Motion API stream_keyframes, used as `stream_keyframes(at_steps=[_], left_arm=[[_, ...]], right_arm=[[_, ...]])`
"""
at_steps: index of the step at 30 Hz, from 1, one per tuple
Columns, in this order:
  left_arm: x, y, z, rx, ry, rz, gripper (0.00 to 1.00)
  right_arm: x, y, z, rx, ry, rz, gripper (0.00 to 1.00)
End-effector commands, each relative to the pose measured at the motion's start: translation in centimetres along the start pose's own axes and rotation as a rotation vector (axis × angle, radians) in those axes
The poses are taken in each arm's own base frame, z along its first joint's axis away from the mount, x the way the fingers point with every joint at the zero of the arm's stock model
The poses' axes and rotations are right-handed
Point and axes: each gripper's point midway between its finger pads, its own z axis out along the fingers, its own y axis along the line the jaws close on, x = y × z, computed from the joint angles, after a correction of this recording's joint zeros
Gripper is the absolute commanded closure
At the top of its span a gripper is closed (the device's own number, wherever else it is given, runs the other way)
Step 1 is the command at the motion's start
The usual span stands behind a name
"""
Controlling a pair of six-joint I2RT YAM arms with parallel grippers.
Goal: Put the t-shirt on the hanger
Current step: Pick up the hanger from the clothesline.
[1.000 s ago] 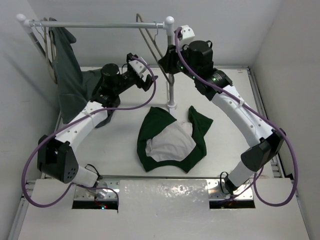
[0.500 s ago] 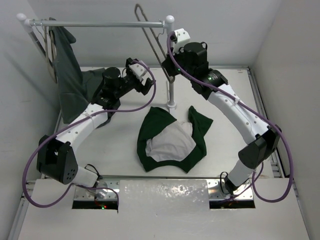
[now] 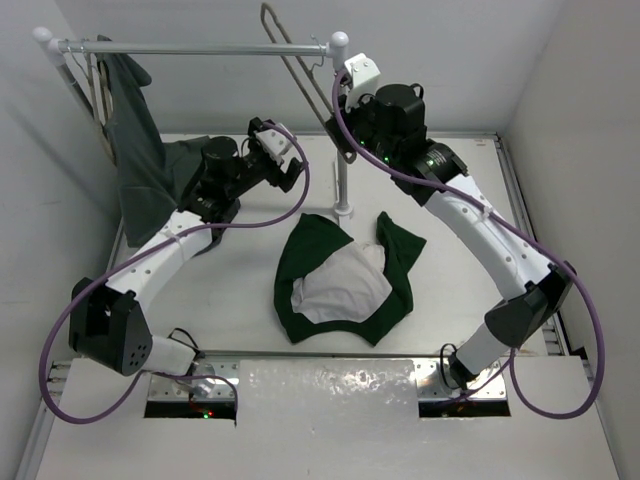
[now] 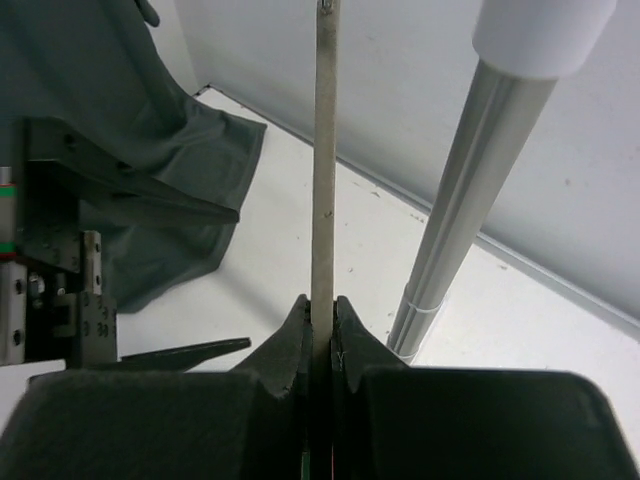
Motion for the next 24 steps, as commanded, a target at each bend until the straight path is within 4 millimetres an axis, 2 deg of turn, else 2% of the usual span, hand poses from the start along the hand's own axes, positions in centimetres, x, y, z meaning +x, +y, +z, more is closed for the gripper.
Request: stream_keyframes(at_steps=[1,5,7,8,9,11,12,14,16,18,19,20,21,24], left_arm=[[-1.7,0.7,-0.9,-0.025,-0.041,0.02,0.24],[-1.2,0.3,-1.5,-0.003,-0.019,0.04,0.26],[-0.9,-0.4,-2.3,0.034,-0.009,0.08,0.27],[-0.5,-1.0,-2.6,0.057,-0.001,0.096,0.27],[-1.2,-1.8,-3.3,0.104,-0.027,0.152,0.27],[-0.5,-3.3,-4.2,0.172,-0.019,0.185,0.26],[-0.8,-4.1,-4.8,0.214,-0.031,0.211,0.26],[-1.0,-4.7,-5.2,0.243,-0.039,0.219,0.25],[-0.3,-5.8,-6.0,0.301,-0.004,0.204,0.25],[-1.0,-6.6,-7.0,0.348,-0.022,0.238,0.25],[-0.6,-7.4,-7.7,0.384,-0.004,0.231,0.25],[-1.3,-8.1,-8.6,0.416,-0.031,0.243,0.25],[-1.2,-8.7,-9.2,0.44,-0.023,0.237,0.25],[-3.0,-8.5,-10.0,0.407,-0.053,0.156,0.25]], right_arm=[[-5.3,0.5,-2.2,-0.029,-0.14,-0.049,1.0],[-4.0,0.9,-2.7,-0.06,-0.094,-0.081,1.0],[-2.9,2.2,-3.1,-0.139,-0.055,-0.103,1.0],[-2.4,2.5,-3.2,-0.161,-0.041,-0.136,1.0],[-1.7,2.8,-3.3,-0.183,-0.022,-0.143,1.0],[-0.5,3.0,-3.6,-0.207,0.012,-0.162,1.0],[0.3,3.7,-3.6,-0.244,0.026,-0.162,1.0],[0.5,4.2,-4.0,-0.268,0.018,-0.152,1.0],[1.6,4.5,-4.3,-0.292,0.04,-0.147,1.0],[3.1,4.6,-5.0,-0.3,0.07,-0.154,1.0],[3.7,4.6,-5.4,-0.302,0.083,-0.157,1.0],[5.7,4.5,-5.7,-0.306,0.123,-0.162,1.0],[5.8,4.4,-6.6,-0.306,0.123,-0.17,1.0],[8.8,4.6,-8.2,-0.335,0.18,-0.163,1.0]])
